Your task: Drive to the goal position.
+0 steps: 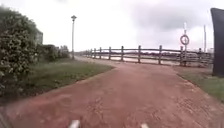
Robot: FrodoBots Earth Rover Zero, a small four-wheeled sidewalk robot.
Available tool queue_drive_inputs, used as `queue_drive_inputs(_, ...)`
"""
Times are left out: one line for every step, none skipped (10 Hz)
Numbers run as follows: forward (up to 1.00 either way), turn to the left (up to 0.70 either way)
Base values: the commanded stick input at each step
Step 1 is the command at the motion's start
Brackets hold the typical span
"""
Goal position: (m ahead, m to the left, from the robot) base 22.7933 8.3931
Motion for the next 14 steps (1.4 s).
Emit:
queue_drive_inputs(0.7, 0.0)
queue_drive_inputs(0.7, 0.0)
queue_drive_inputs(0.7, -0.27)
queue_drive_inputs(0.7, -0.27)
queue_drive_inputs(0.7, -0.27)
queue_drive_inputs(0.7, -0.27)
queue_drive_inputs(0.7, -0.27)
queue_drive_inputs(0.7, -0.27)
queue_drive_inputs(0.7, -0.27)
queue_drive_inputs(0.7, -0.27)
queue_drive_inputs(0.7, -0.27)
queue_drive_inputs(0.7, -0.27)
queue_drive_inputs(0.7, -0.27)
queue_drive_inputs(0.7, -0.17)
